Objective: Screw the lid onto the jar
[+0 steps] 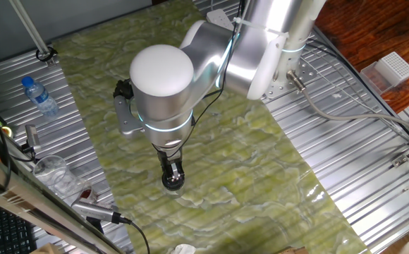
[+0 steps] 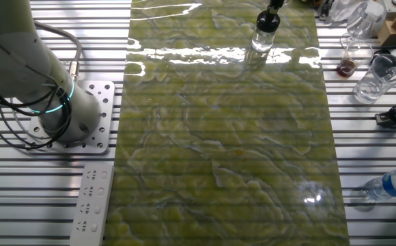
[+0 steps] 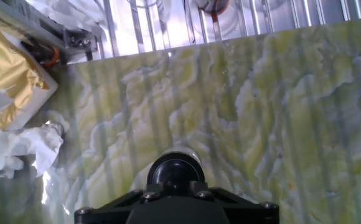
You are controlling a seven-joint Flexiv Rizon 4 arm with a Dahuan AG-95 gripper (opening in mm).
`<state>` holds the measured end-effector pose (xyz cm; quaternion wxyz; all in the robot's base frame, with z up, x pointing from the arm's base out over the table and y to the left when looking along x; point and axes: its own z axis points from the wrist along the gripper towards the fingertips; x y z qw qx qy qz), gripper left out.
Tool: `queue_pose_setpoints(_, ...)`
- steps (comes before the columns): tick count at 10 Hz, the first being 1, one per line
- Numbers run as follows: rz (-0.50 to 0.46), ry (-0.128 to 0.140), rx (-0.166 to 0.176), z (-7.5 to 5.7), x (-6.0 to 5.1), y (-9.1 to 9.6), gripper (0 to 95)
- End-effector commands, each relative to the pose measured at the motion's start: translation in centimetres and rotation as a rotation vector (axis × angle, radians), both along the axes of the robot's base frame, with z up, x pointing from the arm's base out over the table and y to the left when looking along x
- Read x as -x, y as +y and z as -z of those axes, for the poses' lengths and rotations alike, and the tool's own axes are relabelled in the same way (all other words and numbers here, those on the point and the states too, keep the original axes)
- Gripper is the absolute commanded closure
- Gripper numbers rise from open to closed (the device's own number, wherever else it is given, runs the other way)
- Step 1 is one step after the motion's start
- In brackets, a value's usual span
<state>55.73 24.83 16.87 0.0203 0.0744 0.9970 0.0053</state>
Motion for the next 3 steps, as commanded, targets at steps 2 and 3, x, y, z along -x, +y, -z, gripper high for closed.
queue_pose_setpoints(2, -0.012, 0.002, -0.011, -0.01, 0.03, 0.03, 95.0)
queue_pose_setpoints(3, -0.012, 0.002, -0.011, -0.01, 0.03, 0.03, 95.0)
